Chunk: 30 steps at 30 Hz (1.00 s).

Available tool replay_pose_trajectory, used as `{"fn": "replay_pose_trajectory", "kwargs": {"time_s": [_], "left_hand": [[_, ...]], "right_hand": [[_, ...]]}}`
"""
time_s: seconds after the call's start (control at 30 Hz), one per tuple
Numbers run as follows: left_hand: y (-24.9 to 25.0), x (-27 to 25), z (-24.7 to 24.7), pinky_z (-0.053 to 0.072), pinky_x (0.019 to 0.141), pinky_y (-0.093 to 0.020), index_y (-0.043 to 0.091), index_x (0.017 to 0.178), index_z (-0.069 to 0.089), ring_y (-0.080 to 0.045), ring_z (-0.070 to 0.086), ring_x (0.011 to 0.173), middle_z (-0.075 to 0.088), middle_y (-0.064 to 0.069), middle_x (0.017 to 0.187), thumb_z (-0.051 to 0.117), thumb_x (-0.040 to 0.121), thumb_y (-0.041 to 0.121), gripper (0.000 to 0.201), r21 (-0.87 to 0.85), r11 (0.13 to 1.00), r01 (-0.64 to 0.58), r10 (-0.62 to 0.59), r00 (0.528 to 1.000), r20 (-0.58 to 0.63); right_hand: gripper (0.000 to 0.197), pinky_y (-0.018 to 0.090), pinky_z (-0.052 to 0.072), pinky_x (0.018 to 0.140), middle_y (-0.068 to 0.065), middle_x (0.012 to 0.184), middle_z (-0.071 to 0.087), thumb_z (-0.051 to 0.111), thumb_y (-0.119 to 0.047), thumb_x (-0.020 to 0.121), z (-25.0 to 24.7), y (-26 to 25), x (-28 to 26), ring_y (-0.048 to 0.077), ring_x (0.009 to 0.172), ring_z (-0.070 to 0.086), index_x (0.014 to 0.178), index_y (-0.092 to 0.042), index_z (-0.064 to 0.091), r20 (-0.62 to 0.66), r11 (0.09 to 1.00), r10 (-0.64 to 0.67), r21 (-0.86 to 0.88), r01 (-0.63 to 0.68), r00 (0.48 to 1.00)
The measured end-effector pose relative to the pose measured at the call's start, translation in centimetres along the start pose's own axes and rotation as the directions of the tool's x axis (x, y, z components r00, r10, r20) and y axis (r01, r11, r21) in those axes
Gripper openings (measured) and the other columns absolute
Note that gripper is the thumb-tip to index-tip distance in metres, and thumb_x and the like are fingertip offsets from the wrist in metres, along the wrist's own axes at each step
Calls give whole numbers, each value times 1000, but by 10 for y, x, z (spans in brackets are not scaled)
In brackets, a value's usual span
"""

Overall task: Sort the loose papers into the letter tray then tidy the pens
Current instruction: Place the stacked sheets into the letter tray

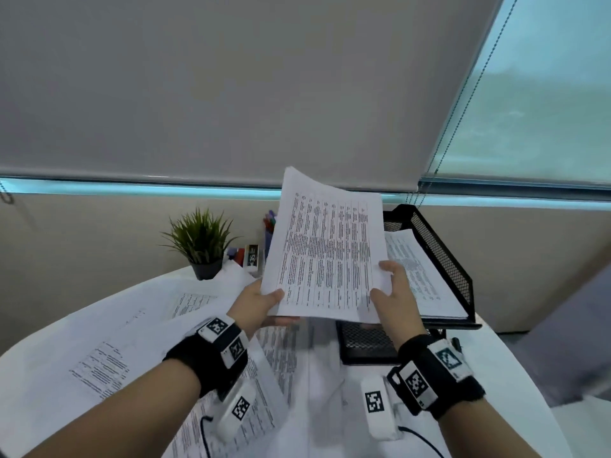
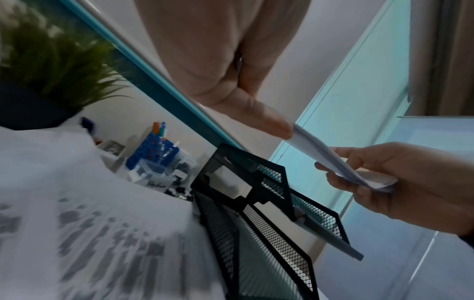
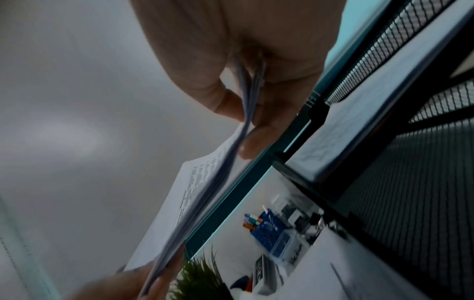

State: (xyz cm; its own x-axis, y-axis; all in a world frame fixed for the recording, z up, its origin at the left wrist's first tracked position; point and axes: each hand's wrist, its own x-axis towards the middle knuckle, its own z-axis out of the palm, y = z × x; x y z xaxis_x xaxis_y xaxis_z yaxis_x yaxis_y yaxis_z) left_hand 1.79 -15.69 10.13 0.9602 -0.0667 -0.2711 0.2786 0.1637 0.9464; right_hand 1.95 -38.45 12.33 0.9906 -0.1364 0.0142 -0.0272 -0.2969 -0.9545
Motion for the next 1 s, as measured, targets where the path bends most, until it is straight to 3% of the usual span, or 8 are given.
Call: {"fn": "replay_pose_trajectory", "kwargs": {"time_s": [0.1, 0.23, 0.37, 0.47, 0.6, 0.77, 0.93, 1.0], "left_hand": [[15, 13, 32, 52, 41, -22, 15, 123, 44, -15, 65, 46, 65, -11, 96, 44, 98, 12, 26, 177, 984, 2, -16, 997, 79], [29, 34, 75, 45, 36, -18, 7, 131, 42, -6, 53, 35, 62, -10, 83, 46, 96, 10, 36, 373, 925, -74, 31, 993, 118], [34, 49, 112, 55, 47, -20, 5, 135, 38, -9, 62, 45, 57, -19, 119, 46, 94, 0, 42, 364, 928, -77, 14, 985, 173], [26, 59, 134, 59, 54, -27, 5, 126, 43, -14, 65, 50, 56, -22, 125, 50, 91, -5, 38, 375, 924, -82, 19, 986, 169], [8, 64, 153, 59, 66, -43, 11, 122, 39, -23, 67, 58, 65, -19, 108, 60, 86, 0, 44, 497, 865, -72, 64, 997, 33], [-10, 62, 158, 57, 54, -29, 19, 145, 23, -18, 64, 53, 68, -12, 77, 57, 89, 10, 67, 677, 733, -58, 79, 997, 0], [-14, 63, 154, 44, 98, -29, 12, 132, 50, -21, 57, 114, 58, -7, 128, 55, 90, 27, 45, 903, 427, -49, 120, 993, -3], [-17, 62, 150, 40, 95, -27, 20, 106, 62, -20, 54, 114, 59, -4, 114, 55, 89, 31, 22, 937, 348, -38, 96, 995, 4]], "right_hand": [[53, 21, 51, 44, -2, 115, 48, 37, 5, 88, -31, 1, 12, 20, 66, 57, 128, -28, 41, -60, 996, -8, -87, 2, 998], [58, 23, 50, 45, -1, 118, 49, 36, 6, 88, -73, 12, 38, 19, 61, 54, 130, -33, 44, -139, 986, -26, -164, 3, 990], [60, 31, 52, 52, -8, 120, 41, 36, 7, 88, -105, 29, 64, 21, 71, 58, 130, -35, 44, -182, 972, -40, -234, -4, 982], [60, 32, 52, 51, -4, 112, 46, 36, 8, 88, -126, 44, 80, 23, 63, 57, 131, -34, 43, -184, 946, -41, -324, -21, 982], [63, 34, 53, 59, 11, 104, 60, 37, 8, 86, -135, 65, 90, 25, 61, 58, 134, -32, 45, -155, 895, -51, -445, -23, 987], [65, 30, 46, 67, 16, 92, 62, 35, 9, 86, -130, 83, 91, 23, 65, 52, 139, -28, 43, -88, 831, -16, -556, -36, 996], [55, 35, 43, 90, 17, 133, 45, 41, 9, 87, -118, 92, 91, 32, 112, 52, 139, -8, 41, -65, 731, -49, -683, -9, 997], [35, 31, 41, 83, 18, 127, 45, 44, 4, 87, -115, 94, 93, 33, 107, 52, 121, 1, 51, -86, 666, -51, -746, -30, 995]]}}
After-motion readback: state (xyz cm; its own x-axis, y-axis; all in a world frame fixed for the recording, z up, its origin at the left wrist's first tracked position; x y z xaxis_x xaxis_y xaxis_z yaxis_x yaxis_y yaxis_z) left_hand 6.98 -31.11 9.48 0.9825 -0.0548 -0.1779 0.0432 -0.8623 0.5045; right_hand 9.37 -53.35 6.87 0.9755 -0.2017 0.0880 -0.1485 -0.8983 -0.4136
